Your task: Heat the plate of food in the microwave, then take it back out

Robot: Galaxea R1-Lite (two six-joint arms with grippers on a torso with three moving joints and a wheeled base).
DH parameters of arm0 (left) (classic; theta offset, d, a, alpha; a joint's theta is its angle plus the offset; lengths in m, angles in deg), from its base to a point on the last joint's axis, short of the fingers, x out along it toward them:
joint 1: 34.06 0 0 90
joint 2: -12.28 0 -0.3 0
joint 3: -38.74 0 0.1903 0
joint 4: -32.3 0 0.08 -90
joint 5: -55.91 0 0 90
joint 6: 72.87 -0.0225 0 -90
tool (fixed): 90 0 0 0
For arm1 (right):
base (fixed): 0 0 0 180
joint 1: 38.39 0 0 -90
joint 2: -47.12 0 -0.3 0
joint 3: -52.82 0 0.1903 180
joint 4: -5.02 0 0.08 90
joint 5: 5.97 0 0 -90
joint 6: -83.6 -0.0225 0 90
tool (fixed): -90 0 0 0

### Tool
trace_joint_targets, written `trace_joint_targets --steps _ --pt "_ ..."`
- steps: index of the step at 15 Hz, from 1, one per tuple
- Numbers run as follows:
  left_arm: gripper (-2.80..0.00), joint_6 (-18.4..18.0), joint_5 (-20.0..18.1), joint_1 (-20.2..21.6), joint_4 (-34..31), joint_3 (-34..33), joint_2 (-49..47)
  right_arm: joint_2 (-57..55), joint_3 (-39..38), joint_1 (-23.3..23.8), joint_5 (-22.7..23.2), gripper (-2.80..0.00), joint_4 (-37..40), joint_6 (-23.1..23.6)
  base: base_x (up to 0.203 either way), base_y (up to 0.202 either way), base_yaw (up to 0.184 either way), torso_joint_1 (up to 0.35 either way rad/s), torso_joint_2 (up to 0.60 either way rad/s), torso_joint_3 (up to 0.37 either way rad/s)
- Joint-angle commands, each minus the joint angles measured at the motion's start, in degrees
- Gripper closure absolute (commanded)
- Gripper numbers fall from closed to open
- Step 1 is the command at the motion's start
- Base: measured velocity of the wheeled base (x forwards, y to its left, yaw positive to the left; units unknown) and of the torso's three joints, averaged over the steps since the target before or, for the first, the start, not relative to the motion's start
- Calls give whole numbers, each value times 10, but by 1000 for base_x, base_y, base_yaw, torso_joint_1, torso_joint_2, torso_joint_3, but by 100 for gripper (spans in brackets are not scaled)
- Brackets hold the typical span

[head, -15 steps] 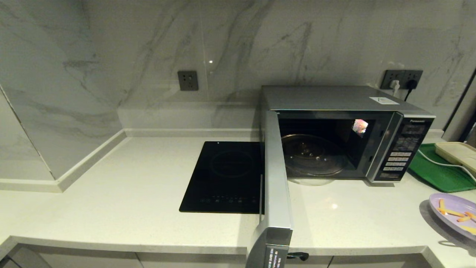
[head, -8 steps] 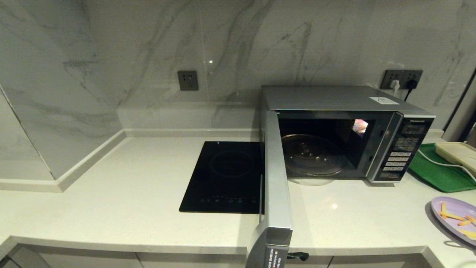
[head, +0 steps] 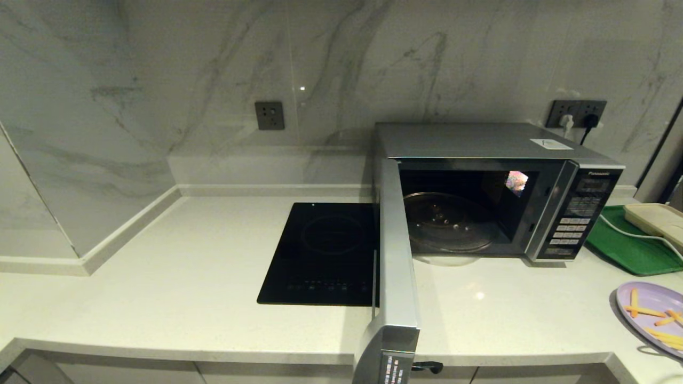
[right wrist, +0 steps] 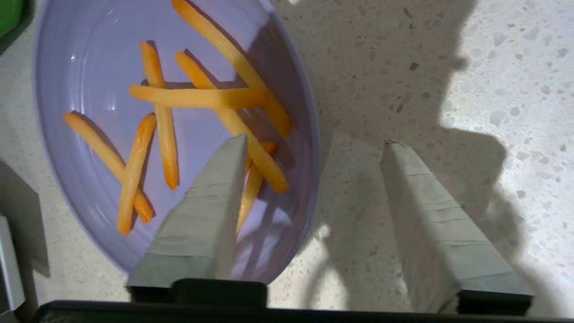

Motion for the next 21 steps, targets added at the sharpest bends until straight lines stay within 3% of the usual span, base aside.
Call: trace_joint_targets --steps 1,5,9,10,16,19,21 --pt "0 0 0 0 0 0 0 48 -11 1 3 -280 1 -1 0 0 0 0 0 0" --pt "0 0 0 0 0 0 0 182 -32 1 43 -280 56 14 0 0 0 0 0 0" --pt "0 0 0 0 0 0 0 319 4 -18 139 -280 273 59 0 0 0 0 0 0" --pt "0 0 0 0 0 0 0 341 13 -37 151 0 305 68 0 0 0 0 0 0" --pt "0 0 0 0 0 0 0 443 49 -194 155 0 417 75 0 0 0 0 0 0" --pt "0 0 1 0 0 0 0 461 112 -317 141 0 472 72 0 0 0 0 0 0" --pt "0 0 0 0 0 1 0 441 180 -411 97 0 503 58 0 0 0 0 0 0"
